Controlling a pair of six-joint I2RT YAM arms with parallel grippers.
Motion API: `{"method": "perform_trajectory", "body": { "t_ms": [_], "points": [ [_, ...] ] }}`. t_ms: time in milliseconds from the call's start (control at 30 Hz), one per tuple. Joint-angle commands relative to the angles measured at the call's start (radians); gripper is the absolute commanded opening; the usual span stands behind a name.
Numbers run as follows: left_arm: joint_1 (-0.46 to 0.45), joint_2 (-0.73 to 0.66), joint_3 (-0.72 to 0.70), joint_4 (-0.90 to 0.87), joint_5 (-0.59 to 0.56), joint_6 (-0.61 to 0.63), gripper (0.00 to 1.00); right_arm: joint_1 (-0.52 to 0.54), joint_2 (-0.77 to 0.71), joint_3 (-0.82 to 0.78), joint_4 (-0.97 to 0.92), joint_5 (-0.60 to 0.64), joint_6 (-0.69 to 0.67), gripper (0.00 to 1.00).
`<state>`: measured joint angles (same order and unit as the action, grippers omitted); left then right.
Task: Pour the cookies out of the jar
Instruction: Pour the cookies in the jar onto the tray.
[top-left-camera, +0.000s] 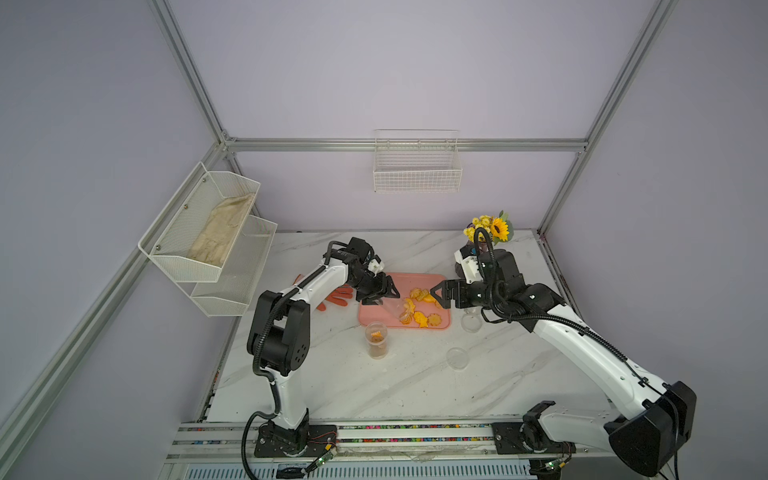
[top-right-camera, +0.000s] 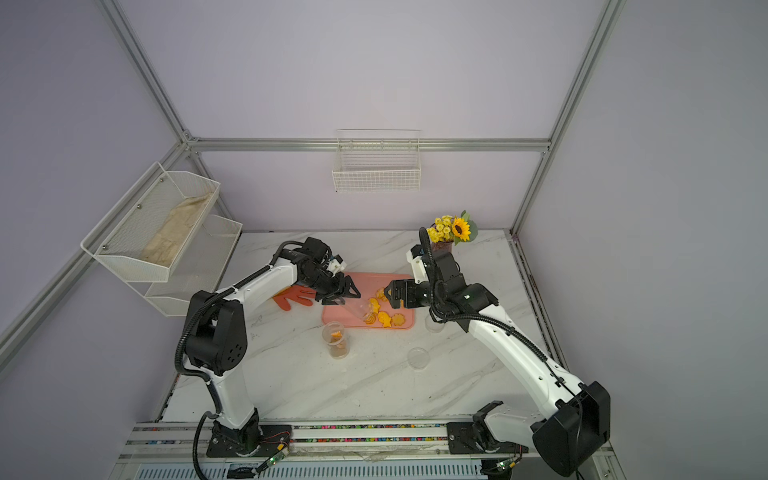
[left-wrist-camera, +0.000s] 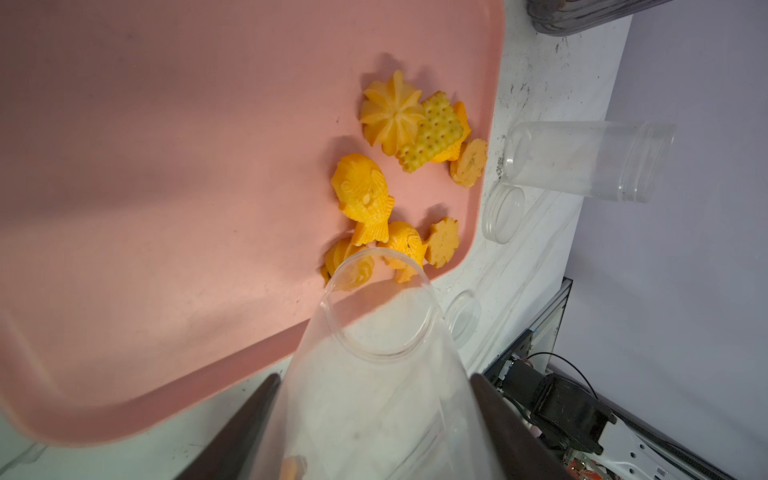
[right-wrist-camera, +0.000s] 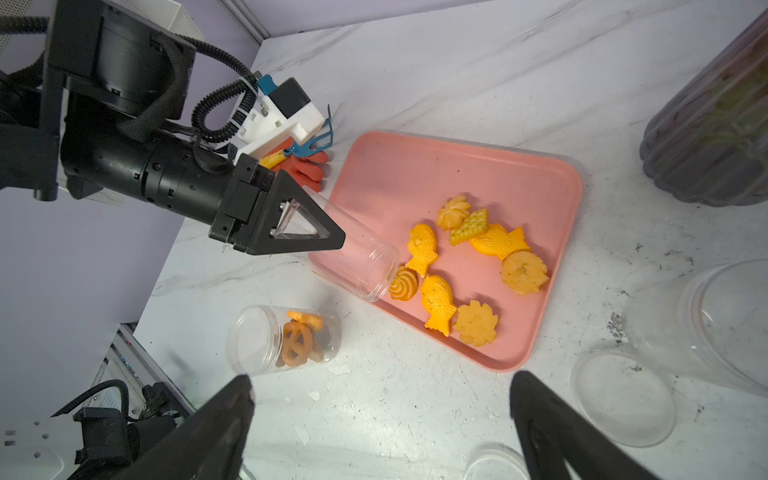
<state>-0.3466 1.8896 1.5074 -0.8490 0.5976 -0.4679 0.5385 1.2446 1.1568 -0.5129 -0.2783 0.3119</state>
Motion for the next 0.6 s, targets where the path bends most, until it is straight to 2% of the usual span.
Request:
{"method": "perform_trajectory", "body": {
  "t_ms": [0, 567],
  "points": [
    [0.006, -0.062, 0.08, -0.004, 0.013, 0.021, 0.65, -0.003, -0.009, 0.01, -0.007, -0.01, 0.024, 0.97],
    [0.008, -0.105, 0.076, -0.022, 0.017, 0.029, 0.65, -0.003, -0.018, 0.015, -0.015, -0.011, 0.056, 0.97]
  ]
}}
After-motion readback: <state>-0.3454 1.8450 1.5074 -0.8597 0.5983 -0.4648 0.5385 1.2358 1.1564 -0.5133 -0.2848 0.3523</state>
